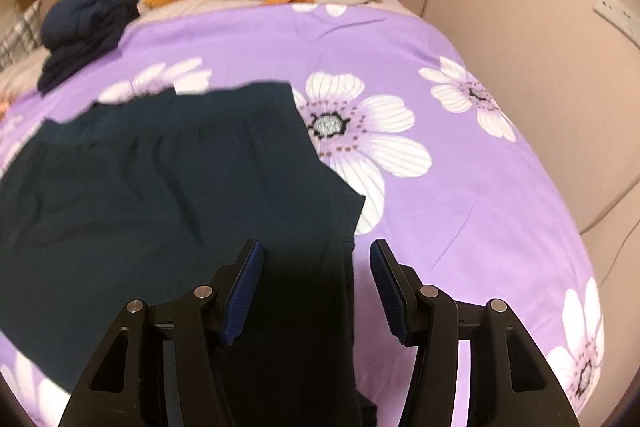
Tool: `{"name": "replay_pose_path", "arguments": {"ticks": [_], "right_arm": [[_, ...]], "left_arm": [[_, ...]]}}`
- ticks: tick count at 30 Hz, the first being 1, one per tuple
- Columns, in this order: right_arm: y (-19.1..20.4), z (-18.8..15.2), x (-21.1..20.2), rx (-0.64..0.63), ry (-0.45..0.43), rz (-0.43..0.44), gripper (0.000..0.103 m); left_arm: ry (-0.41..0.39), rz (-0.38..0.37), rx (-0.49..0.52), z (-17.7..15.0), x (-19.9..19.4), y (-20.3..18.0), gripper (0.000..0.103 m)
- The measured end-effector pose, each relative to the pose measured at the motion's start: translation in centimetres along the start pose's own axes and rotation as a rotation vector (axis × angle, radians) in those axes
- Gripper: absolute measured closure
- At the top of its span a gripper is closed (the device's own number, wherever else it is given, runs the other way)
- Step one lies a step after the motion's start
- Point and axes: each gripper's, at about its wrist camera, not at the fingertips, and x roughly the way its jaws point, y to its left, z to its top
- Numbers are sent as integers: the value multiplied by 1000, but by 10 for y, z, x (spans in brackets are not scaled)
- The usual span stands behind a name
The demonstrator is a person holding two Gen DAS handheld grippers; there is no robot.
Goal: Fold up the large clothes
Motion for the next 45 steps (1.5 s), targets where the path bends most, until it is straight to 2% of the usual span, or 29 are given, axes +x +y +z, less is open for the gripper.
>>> {"name": "replay_pose_path", "arguments": {"ticks": [2, 7, 11, 14, 17, 22, 33, 42, 45], "right_arm": [[11, 2, -10, -41, -36, 52, 48], [72, 1, -26, -202, -101, 211, 48], [118, -1, -20, -276, -98, 327, 48], [143, -7, -6, -310, -63, 374, 48], [159, -17, 9, -352, -19, 376, 48], [164, -39, 15, -383, 1, 343, 48], [154, -52, 4, -361, -11, 370, 48], [146, -61, -3, -341, -9, 392, 48], [143, -62, -5, -329, -5, 395, 48]], "left_arm": [[0, -24, 15, 6, 0, -11, 23], [27, -101, 85, 21, 11, -51, 26], [62, -111, 145, 28, 29, -80, 30], [97, -117, 155, 30, 45, -90, 30], [118, -109, 163, 30, 58, -93, 30], [138, -96, 156, 36, 75, -92, 27], [140, -44, 141, 63, 101, -88, 24], [117, -24, 100, 75, 112, -84, 16], [105, -10, 67, 80, 117, -79, 8]]}}
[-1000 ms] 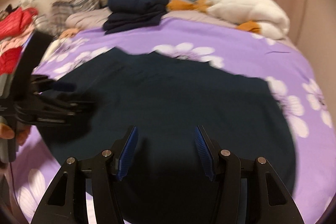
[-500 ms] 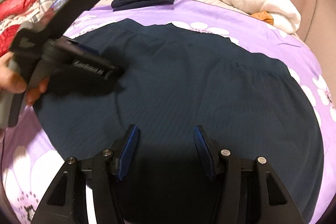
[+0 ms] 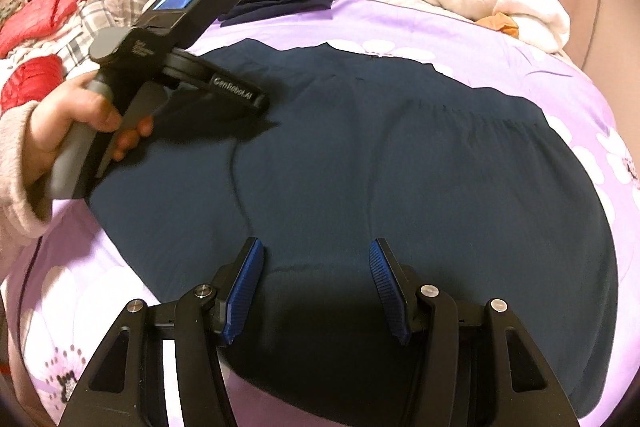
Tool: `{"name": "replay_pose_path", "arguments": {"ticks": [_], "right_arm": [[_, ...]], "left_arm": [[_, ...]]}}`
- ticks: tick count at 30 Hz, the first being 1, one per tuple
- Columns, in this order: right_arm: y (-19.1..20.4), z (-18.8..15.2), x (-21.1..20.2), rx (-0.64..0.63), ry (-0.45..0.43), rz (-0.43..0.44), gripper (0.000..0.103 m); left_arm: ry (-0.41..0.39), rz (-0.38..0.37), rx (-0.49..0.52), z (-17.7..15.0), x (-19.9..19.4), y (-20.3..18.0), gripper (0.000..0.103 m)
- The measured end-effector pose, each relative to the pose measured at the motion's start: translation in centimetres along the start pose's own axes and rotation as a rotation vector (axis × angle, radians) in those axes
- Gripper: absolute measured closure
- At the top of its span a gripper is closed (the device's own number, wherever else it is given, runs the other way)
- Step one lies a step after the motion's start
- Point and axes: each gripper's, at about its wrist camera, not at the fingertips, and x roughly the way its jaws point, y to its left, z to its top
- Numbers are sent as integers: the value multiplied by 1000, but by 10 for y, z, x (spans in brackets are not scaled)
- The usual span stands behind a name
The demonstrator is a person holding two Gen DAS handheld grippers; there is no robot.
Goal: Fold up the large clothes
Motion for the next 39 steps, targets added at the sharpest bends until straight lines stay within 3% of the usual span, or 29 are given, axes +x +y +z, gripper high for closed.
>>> {"name": "replay_pose_path", "arguments": {"ticks": [4, 8, 18, 25, 33, 39], "right_arm": [[-1, -3, -8, 11, 1, 21, 46], [-2, -6, -23, -9, 1, 45, 41], [-21, 20, -45, 103, -95, 14, 39], [-21, 49, -23, 170, -128, 10, 39], [-20, 56, 24, 190, -26, -55, 39], [-34, 45, 34, 195, 29, -116, 39]], "left_arm": [[-6, -29, -57, 2, 0, 12, 8], [-31, -2, -76, -3, -17, 27, 8], [-151, -16, 47, -62, -95, 22, 8], [-148, -42, 40, -85, -101, 12, 8], [-100, -49, 35, -92, -79, 0, 8], [-80, -62, 13, -94, -70, 4, 7]]}}
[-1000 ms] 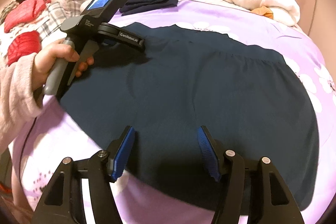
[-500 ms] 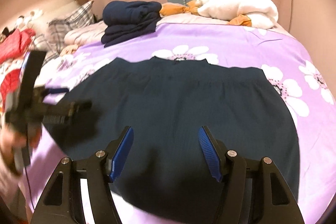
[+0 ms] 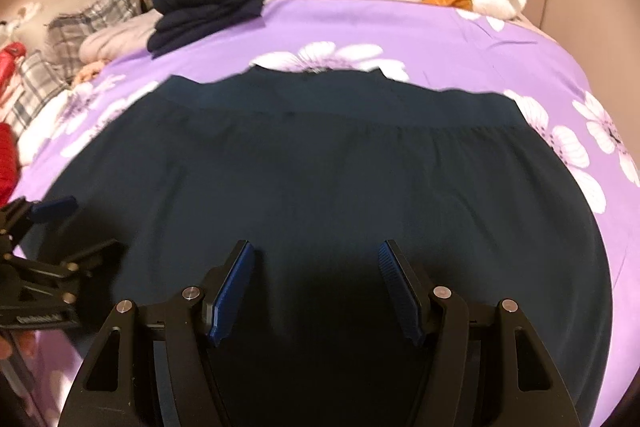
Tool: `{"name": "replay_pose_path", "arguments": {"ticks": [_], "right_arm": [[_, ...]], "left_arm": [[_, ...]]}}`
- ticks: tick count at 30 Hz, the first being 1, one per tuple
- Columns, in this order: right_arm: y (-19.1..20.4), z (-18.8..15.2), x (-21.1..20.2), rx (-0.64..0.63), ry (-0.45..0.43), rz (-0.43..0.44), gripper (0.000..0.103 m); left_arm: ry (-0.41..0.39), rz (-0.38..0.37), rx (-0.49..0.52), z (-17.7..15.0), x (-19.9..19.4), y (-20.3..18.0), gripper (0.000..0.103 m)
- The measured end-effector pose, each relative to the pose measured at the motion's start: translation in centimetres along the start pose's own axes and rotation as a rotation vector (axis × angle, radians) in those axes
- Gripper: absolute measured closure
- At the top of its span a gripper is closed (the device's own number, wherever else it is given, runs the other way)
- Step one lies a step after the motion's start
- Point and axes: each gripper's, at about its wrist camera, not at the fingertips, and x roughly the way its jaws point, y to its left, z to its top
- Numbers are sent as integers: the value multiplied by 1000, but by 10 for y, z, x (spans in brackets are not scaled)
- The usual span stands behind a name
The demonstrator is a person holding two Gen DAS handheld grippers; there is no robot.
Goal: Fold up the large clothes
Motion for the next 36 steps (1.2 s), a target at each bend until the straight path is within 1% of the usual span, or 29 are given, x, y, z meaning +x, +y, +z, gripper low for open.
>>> {"name": "replay_pose_path", "arguments": {"ticks": [8, 12, 18, 20, 22, 25, 29, 30, 32, 36], "right_arm": [[-13, -2, -2, -22, -5, -33, 39], [-17, -3, -4, -43, -10, -67, 39], [-32, -5, -9, -33, -18, -85, 39], [-37, -5, -11, -31, -19, -106, 39], [-45, -5, -14, -25, -18, -146, 39], [-64, -7, -16, 18, -11, -170, 36], [-90, -12, -21, 96, -18, -169, 36], [-97, -14, -23, 116, -19, -167, 34], [-105, -18, -27, 150, -24, -146, 34], [-110, -23, -32, 168, -31, -149, 34]], "left_arm": [[-2, 7, -4, -3, 2, 4, 3], [4, 10, -16, -3, 3, 7, 2], [10, 10, -34, -3, 3, 13, 2], [9, 8, -41, -3, 3, 15, 1], [8, 7, -43, -4, 3, 17, 1], [6, 10, -41, -5, 2, 17, 1], [4, 17, -44, -5, 1, 19, 1], [4, 18, -45, -6, 0, 20, 1], [3, 20, -46, -7, 0, 22, 1], [3, 29, -48, -8, -2, 23, 1]]}}
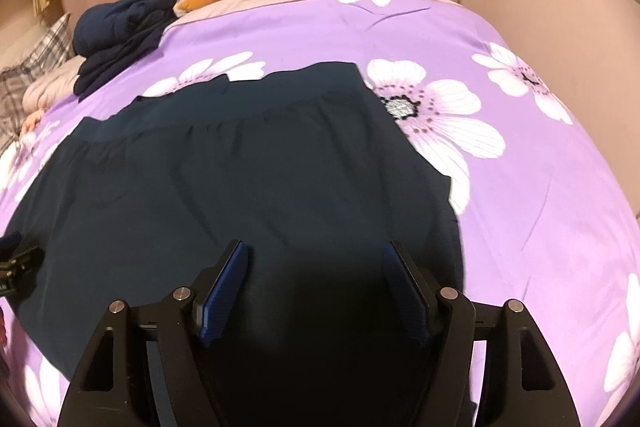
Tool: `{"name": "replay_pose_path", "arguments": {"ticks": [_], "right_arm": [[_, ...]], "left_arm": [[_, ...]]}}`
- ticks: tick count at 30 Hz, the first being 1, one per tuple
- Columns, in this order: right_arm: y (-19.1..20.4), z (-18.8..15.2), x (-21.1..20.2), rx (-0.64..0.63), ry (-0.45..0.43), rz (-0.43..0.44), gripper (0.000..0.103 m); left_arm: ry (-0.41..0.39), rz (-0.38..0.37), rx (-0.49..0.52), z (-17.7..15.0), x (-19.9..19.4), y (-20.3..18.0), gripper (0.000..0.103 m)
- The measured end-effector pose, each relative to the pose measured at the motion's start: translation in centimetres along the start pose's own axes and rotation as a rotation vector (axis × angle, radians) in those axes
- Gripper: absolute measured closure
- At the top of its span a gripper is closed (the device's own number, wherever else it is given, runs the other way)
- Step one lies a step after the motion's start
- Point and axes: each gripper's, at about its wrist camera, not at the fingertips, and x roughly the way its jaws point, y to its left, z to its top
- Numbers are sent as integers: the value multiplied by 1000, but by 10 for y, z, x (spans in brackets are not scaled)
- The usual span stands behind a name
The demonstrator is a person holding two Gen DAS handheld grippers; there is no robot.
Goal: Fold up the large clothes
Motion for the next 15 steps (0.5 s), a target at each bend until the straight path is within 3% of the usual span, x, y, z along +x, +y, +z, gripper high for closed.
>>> {"name": "replay_pose_path", "arguments": {"ticks": [15], "right_arm": [[-8, -7, -7, 23, -6, -3, 34]], "left_arm": [[-2, 19, -30, -10, -10, 18, 0]]}}
